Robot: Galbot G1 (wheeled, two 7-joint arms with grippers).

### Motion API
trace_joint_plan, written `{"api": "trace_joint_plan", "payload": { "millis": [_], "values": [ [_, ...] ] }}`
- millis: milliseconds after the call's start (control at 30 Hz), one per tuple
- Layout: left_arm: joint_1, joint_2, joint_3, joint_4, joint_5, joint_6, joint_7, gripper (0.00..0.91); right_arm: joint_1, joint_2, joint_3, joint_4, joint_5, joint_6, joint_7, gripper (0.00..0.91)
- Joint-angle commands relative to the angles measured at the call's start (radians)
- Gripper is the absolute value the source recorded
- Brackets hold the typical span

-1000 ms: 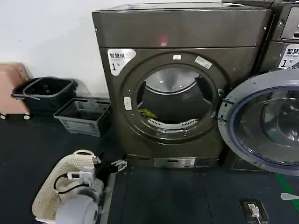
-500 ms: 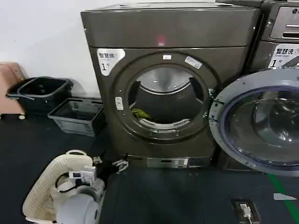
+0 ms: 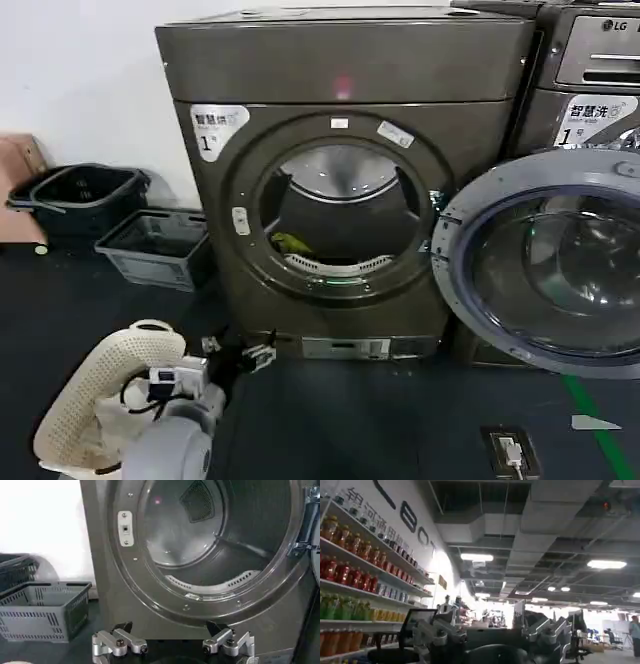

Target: Grasp the clothes from the dryer.

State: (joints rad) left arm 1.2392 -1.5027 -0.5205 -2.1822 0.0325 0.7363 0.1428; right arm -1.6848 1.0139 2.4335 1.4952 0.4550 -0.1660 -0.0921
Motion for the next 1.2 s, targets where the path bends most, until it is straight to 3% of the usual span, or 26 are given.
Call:
{"api": "trace_joint_plan", "payload": {
  "millis": [33,1200],
  "values": [
    [0.0,0.002,0.0,-0.001,0.001,0.049,0.002,0.907,0.001,0.001,0.001,0.001,0.001,0.001,0.0,0.907],
    [-0.01,0.0,-0.003,0.006,0.007,0.049,0.0,0.907,0.003,0.015,-0.01,0.003,0.006,0.023,0.01,0.907]
  ]
}}
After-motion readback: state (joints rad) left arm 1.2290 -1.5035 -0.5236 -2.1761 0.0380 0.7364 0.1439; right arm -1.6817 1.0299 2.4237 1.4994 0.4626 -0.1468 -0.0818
